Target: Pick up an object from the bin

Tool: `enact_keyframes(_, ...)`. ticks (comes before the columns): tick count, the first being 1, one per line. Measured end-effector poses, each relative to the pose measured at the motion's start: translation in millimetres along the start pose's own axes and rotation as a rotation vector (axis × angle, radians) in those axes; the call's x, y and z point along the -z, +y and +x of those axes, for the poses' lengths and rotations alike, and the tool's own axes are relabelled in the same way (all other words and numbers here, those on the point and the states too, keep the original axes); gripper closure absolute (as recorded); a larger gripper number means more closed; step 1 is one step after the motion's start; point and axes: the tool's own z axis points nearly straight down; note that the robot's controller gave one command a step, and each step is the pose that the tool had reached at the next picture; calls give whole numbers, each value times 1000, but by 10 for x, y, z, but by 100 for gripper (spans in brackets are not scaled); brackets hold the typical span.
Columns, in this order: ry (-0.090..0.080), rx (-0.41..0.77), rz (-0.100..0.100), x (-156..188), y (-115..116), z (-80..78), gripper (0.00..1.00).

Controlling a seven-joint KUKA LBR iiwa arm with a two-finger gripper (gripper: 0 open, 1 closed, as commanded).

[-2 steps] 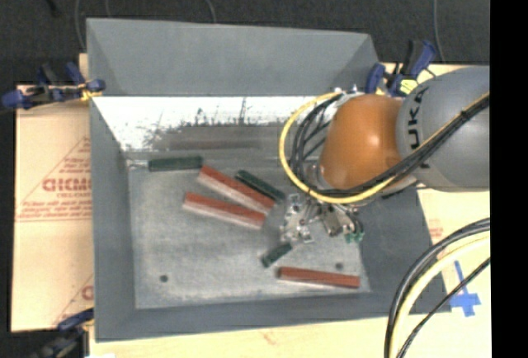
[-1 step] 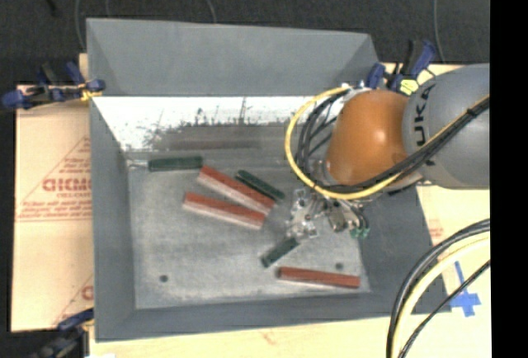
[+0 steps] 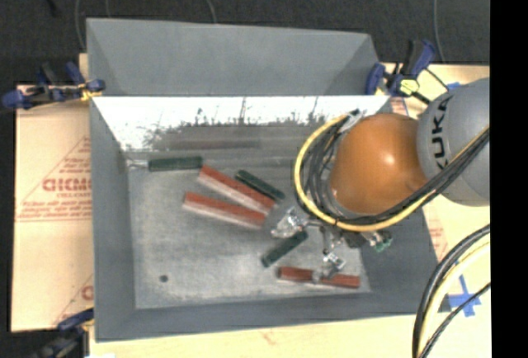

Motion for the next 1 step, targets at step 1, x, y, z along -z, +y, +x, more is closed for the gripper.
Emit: enact_keyframes(1, -1, -1, -1, 2, 16, 11, 0)
